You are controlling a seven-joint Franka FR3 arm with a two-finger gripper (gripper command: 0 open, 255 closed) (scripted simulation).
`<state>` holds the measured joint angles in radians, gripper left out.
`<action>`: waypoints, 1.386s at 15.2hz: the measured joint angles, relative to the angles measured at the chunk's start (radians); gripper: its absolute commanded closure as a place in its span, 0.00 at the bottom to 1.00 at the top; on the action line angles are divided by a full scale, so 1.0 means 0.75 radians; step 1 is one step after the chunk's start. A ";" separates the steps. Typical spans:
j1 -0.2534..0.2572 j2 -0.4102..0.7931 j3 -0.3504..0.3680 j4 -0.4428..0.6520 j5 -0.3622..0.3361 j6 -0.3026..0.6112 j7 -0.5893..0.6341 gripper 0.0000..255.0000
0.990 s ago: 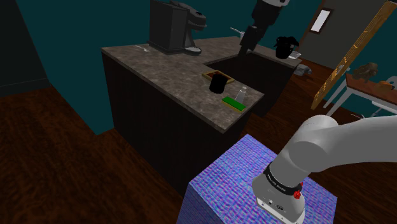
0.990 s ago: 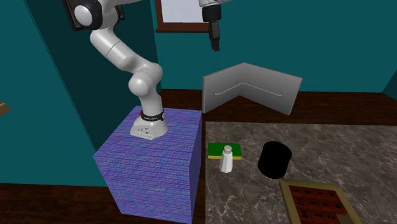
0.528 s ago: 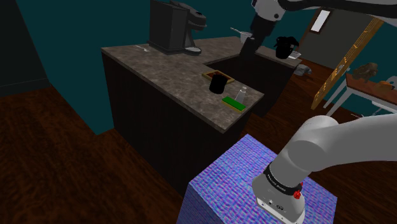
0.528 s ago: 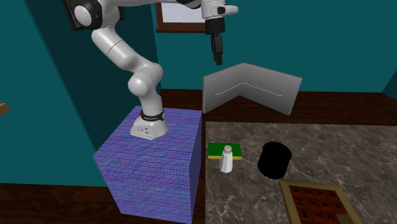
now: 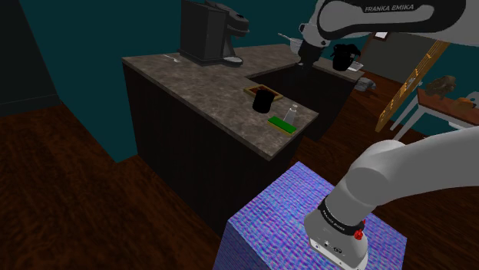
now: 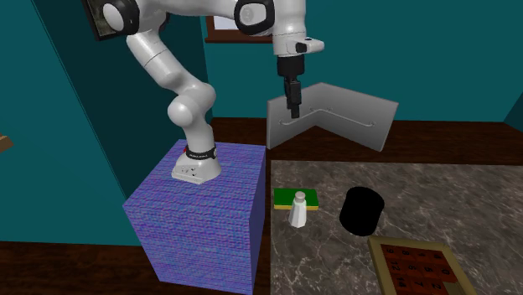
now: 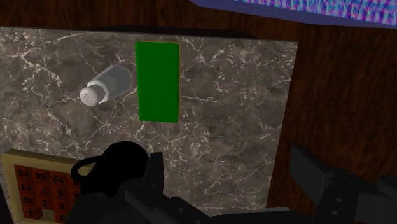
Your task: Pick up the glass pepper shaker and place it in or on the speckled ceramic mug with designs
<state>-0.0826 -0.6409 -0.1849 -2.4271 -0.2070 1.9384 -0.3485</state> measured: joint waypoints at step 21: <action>-0.062 0.719 -0.413 0.111 0.088 0.566 -0.445 0.00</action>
<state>-0.1292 -0.1014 -0.4949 -2.3437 -0.1407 2.3631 -0.6823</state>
